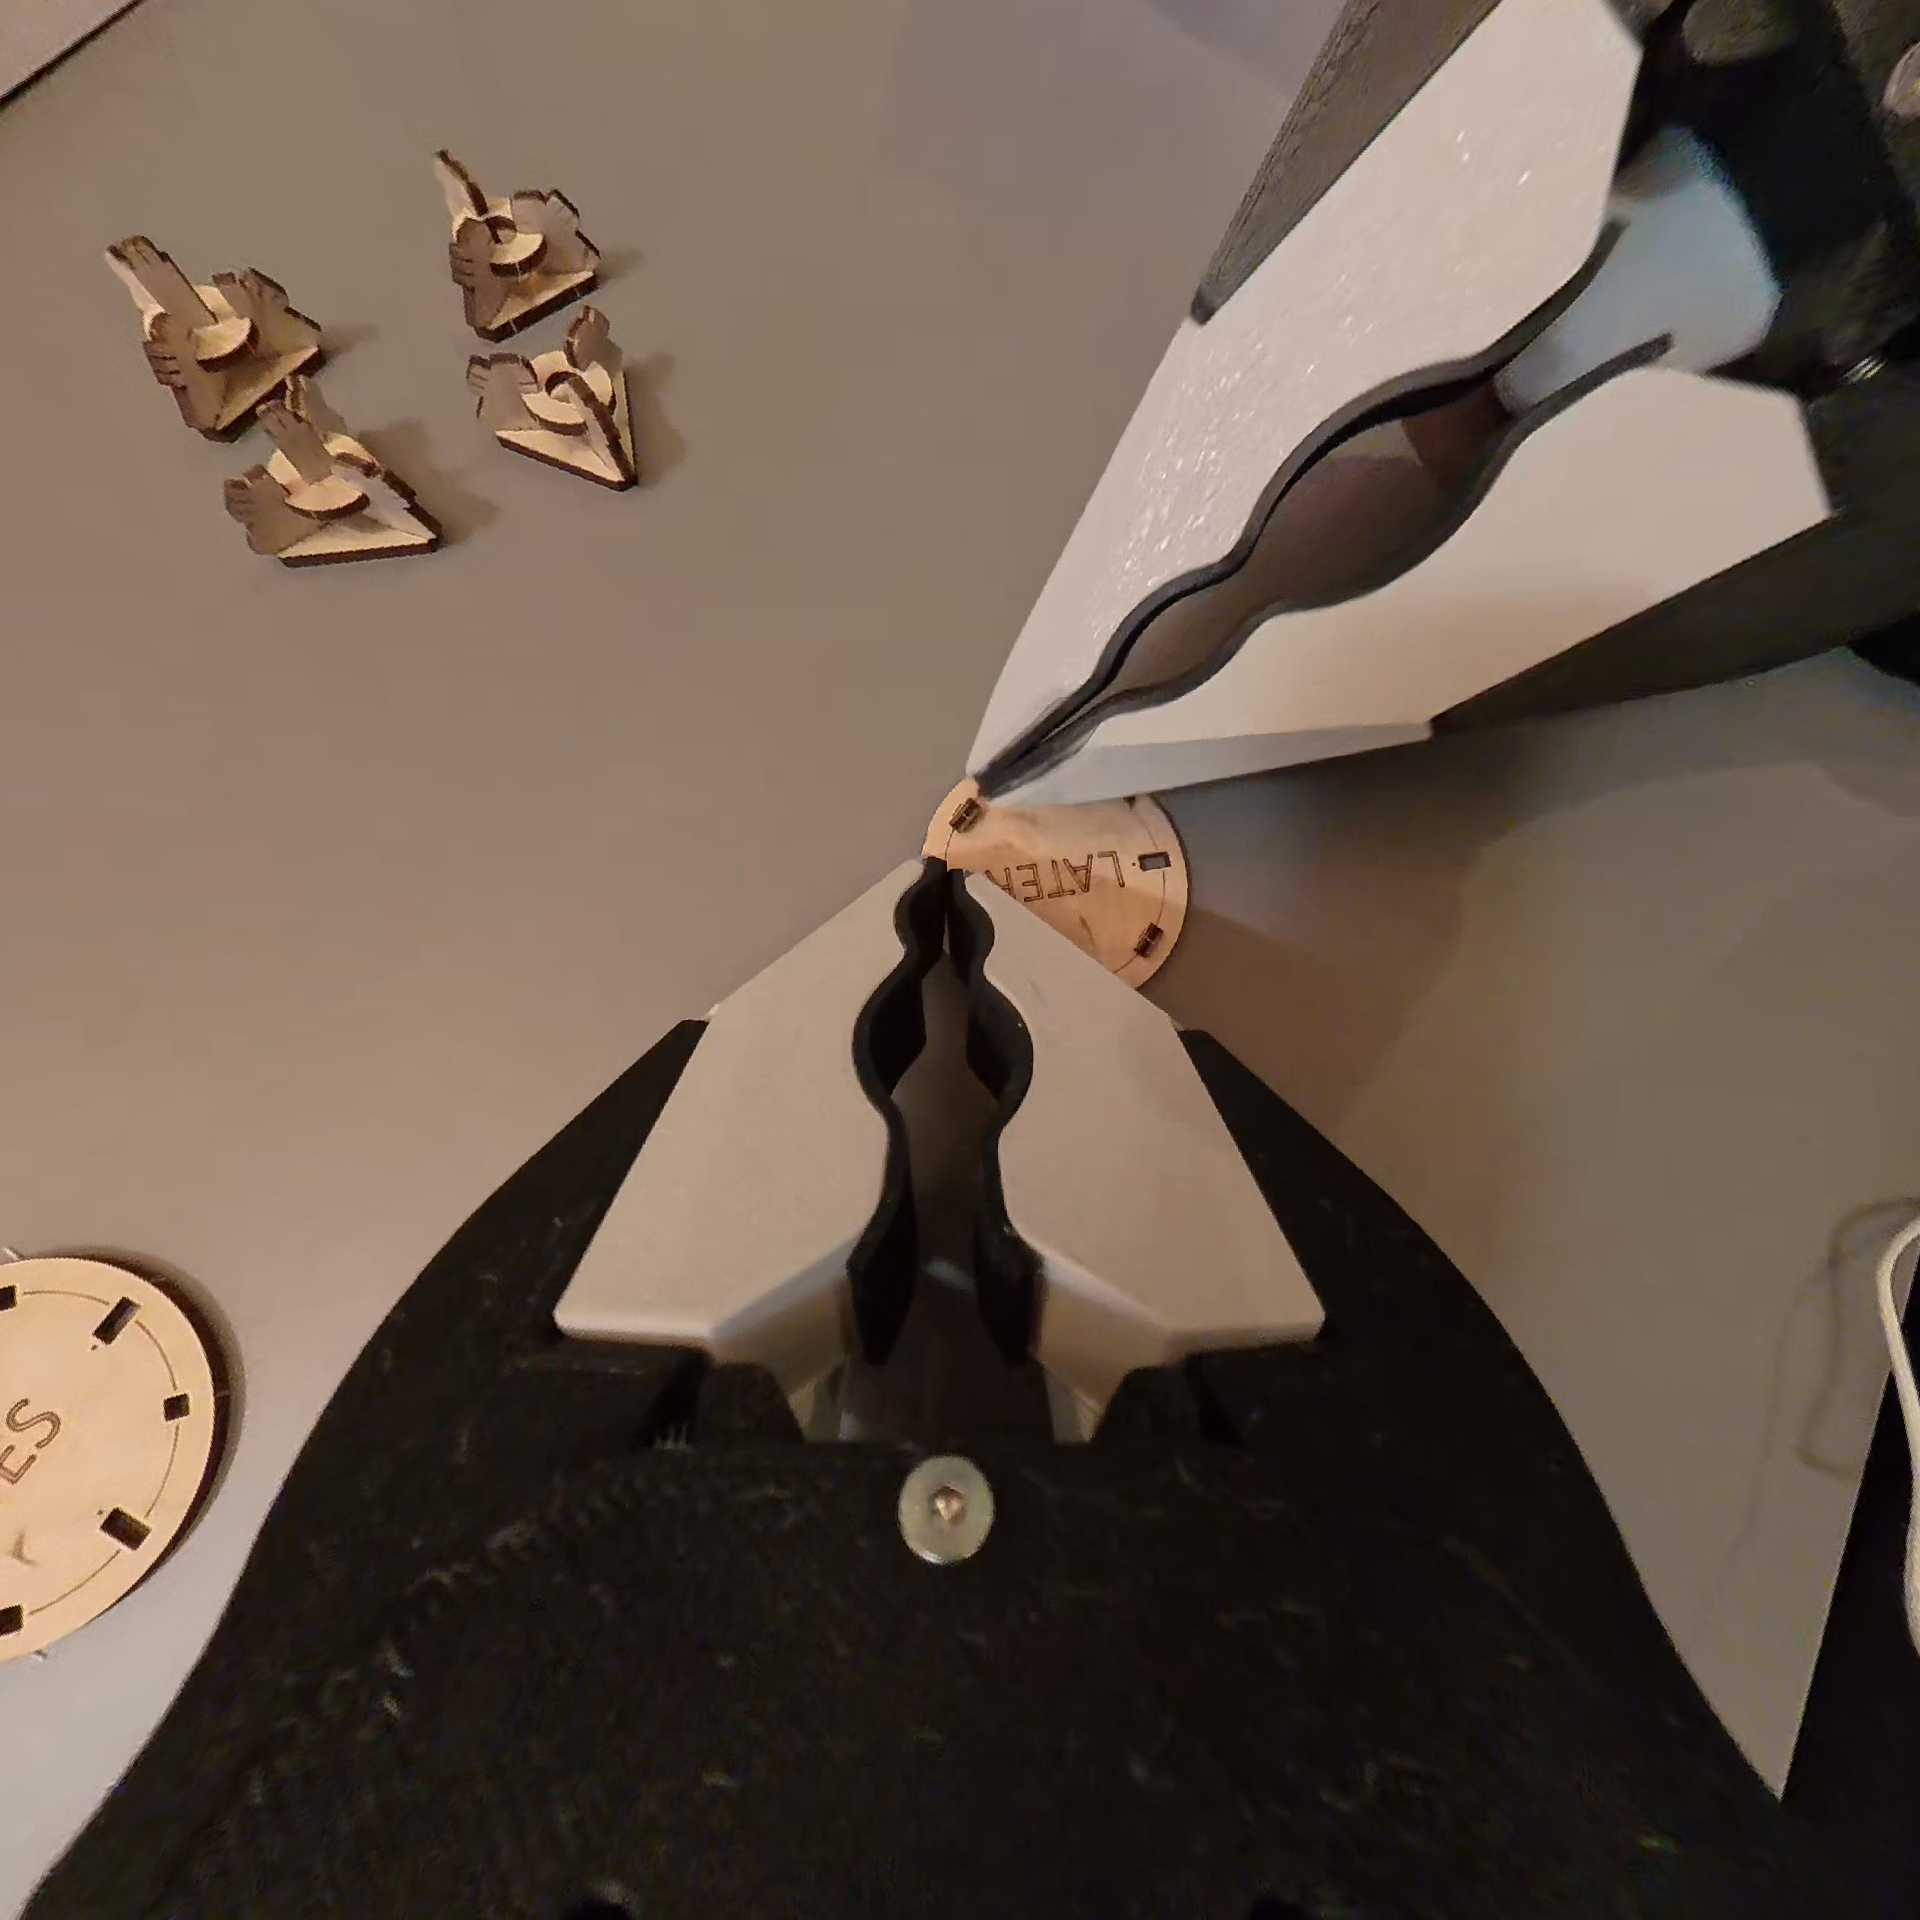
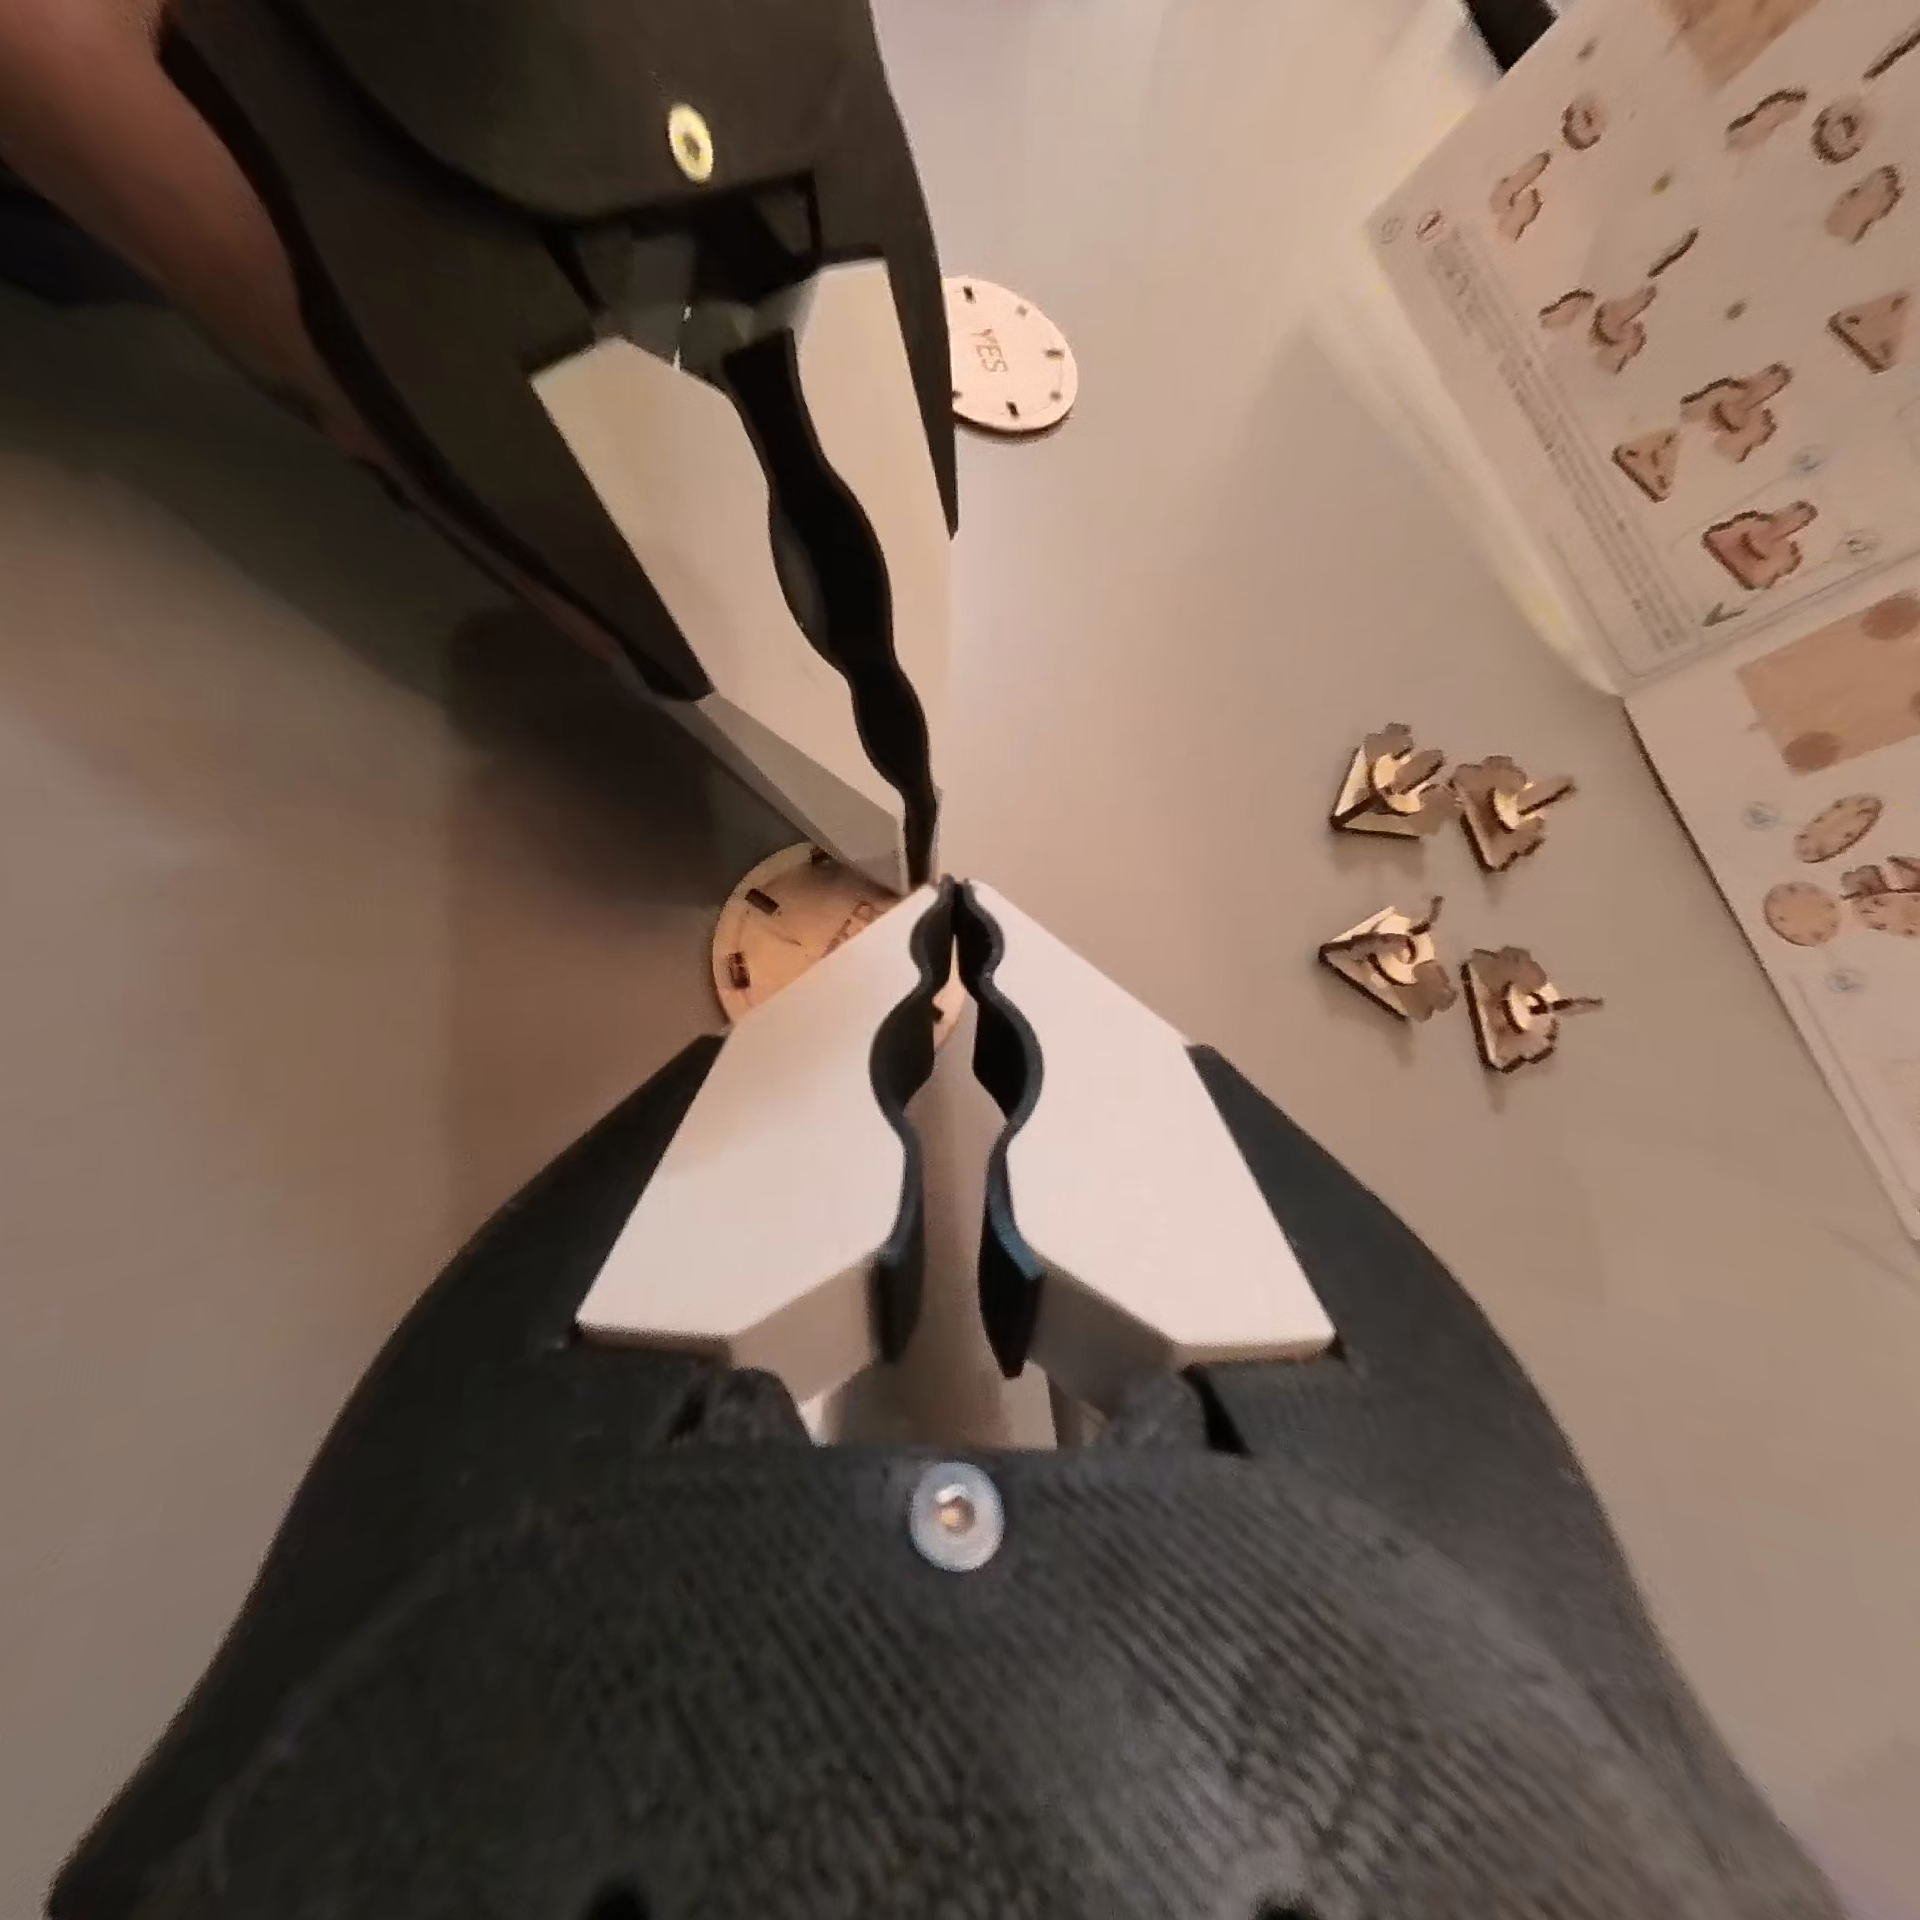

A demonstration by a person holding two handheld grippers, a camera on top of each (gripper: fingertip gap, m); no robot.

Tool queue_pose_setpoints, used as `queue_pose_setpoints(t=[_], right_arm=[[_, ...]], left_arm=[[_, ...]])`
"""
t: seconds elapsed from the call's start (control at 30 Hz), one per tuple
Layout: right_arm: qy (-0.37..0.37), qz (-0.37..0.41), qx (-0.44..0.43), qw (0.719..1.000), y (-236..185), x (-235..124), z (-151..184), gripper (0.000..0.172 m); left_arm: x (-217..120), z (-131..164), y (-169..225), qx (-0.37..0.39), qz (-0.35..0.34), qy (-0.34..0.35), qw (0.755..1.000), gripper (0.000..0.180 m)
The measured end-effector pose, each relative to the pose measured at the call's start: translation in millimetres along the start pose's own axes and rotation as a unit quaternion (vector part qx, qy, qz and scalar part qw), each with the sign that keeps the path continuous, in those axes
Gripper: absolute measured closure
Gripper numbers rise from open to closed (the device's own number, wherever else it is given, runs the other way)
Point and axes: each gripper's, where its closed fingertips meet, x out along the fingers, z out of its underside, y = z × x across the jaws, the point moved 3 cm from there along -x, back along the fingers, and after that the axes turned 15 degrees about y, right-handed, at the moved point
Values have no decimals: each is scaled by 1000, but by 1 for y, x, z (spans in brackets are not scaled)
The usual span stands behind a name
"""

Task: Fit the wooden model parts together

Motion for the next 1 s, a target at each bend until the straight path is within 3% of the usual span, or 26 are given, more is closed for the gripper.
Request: queue_pose_setpoints(t=[0.13,0.33,0.43,0.57,0.67,0.77,0.9,1.0], right_arm=[[-28,-3,12,1000,-2,7,11,172],[23,10,30,999,5,-3,-8,172],[-31,-5,36,999,0,7,13,172],[-14,33,9,999,10,1,5,172],[9,20,37,999,8,-3,-4,172],[-43,-3,54,998,1,7,15,172],[-33,23,24,999,7,5,10,172],[0,10,47,999,5,2,-2,172]], left_arm=[[0,0,0,2,0,0,1000,180],[0,0,0,1,0,0,1000,180],[0,0,0,2,0,-1,1000,180],[0,0,0,3,0,0,1000,180],[0,0,1,2,1,0,1000,180],[0,0,1,1,2,-1,1000,180],[0,0,1,0,4,-1,1000,180],[0,0,1,-1,4,-1,1000,180]])
